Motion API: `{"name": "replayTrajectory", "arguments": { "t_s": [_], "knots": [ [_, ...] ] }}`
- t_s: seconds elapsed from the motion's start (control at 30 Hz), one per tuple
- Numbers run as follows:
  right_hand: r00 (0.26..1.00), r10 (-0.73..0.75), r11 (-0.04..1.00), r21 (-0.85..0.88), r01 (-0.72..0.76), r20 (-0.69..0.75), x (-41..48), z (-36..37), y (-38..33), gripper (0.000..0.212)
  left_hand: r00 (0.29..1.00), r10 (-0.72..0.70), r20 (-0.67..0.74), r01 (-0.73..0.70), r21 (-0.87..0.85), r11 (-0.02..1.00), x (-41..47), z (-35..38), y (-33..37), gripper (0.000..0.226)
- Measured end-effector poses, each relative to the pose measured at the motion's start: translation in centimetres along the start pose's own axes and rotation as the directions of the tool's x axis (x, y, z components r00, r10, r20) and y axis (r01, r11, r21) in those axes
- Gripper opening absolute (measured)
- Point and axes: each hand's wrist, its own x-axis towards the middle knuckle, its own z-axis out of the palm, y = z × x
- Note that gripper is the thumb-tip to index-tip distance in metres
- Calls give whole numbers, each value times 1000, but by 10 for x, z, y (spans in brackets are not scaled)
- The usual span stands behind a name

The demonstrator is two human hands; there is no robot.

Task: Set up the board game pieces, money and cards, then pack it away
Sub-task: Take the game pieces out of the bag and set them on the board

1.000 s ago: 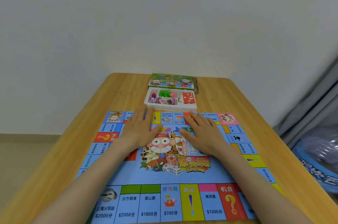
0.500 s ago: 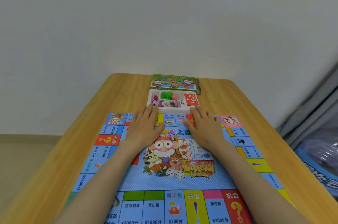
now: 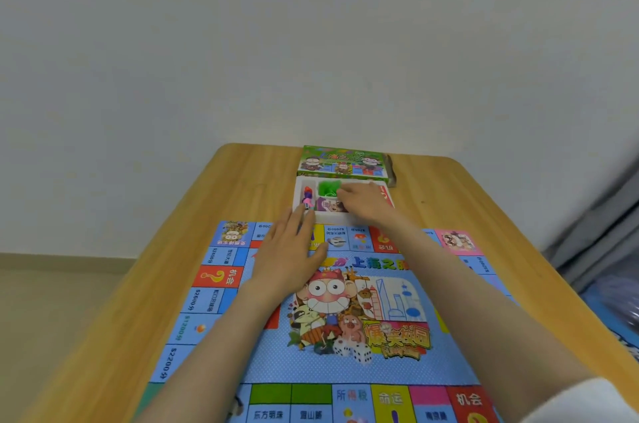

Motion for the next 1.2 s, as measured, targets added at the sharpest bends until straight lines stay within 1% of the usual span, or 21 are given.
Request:
{"name": "replayTrajectory", "arguments": {
  "t_s": [0.13, 0.2, 0.27, 0.3, 0.37, 0.43, 0.5, 0.53, 0.6, 0.63, 0.67, 0.73, 0.77, 0.87, 0.9, 0.97, 1.07, 1.13, 1.2],
  "knots": [
    [996, 58, 997, 49, -55, -64, 5, 4, -3, 35, 1000, 1, 2, -1, 3, 1000, 0, -2, 1, 67],
    [995, 50, 995, 93, -42, -86, 4, 6, -5, 39, 1000, 2, 3, -2, 2, 1000, 0, -2, 1, 67],
    [995, 21, 996, 89, -12, -99, 2, 10, -6, 42, 1000, 1, 5, -1, 3, 1000, 0, -1, 1, 67],
    [995, 6, 996, 84, 2, -96, 3, 12, -6, 41, 1000, -2, 4, 2, 2, 1000, 0, -1, 1, 67],
    [996, -6, 990, 139, 18, -85, 6, 16, -4, 38, 1000, -5, 4, 5, -1, 1000, 1, 0, 1, 67],
    [994, -33, 979, 197, 54, -108, 7, 16, -2, 29, 1000, -5, 3, 5, 1, 1000, 1, 1, 1, 67],
    [989, -49, 966, 244, 81, -138, 4, 12, -2, 32, 1000, -3, 5, 3, -1, 1000, 2, 1, 1, 67],
    [985, -59, 965, 245, 97, -160, 2, 11, -3, 34, 1000, -2, 5, 2, 1, 1000, 2, 1, 1, 67],
    [985, -64, 975, 202, 97, -162, 2, 12, -4, 28, 1000, -1, 4, 1, 5, 1000, 1, 0, 1, 67],
    [986, -61, 984, 155, 85, -156, 3, 13, -3, 28, 1000, 0, 5, 0, 2, 1000, 2, 0, 1, 67],
    [988, -54, 994, 91, 67, -143, 4, 14, -1, 33, 1000, -1, 6, 1, 0, 1000, 1, 0, 1, 67],
    [992, -27, 999, 31, 31, -124, 6, 16, 1, 30, 1000, -3, 14, 3, -3, 1000, 1, 0, 1, 67],
    [994, -8, 1000, 8, 9, -113, 8, 18, 2, 32, 1000, -3, 19, 3, -4, 1000, 1, 0, 2, 67],
    [994, 48, 997, -57, -54, -100, 15, 20, 3, 61, 1000, 2, 18, -3, 7, 1000, 1, 0, 1, 67],
    [994, 59, 995, -71, -65, -90, 16, 20, 2, 63, 1000, 5, 17, -5, 13, 1000, 1, 0, 1, 67],
    [996, 60, 996, -60, -63, -63, 17, 20, -2, 58, 1000, 8, 17, -9, 24, 1000, 1, 1, 1, 67],
    [996, 64, 997, 40, -62, -56, 18, 22, -5, 55, 1000, 9, 23, -9, 29, 1000, 2, 3, 0, 67],
    [992, 106, 992, 70, -102, -62, 17, 23, -5, 57, 1000, 18, 20, -18, 33, 999, 3, 4, -1, 67],
    [987, 156, 984, 91, -151, -48, 14, 22, -5, 55, 1000, 27, 17, -27, 36, 999, 3, 5, -2, 67]
  ]
}}
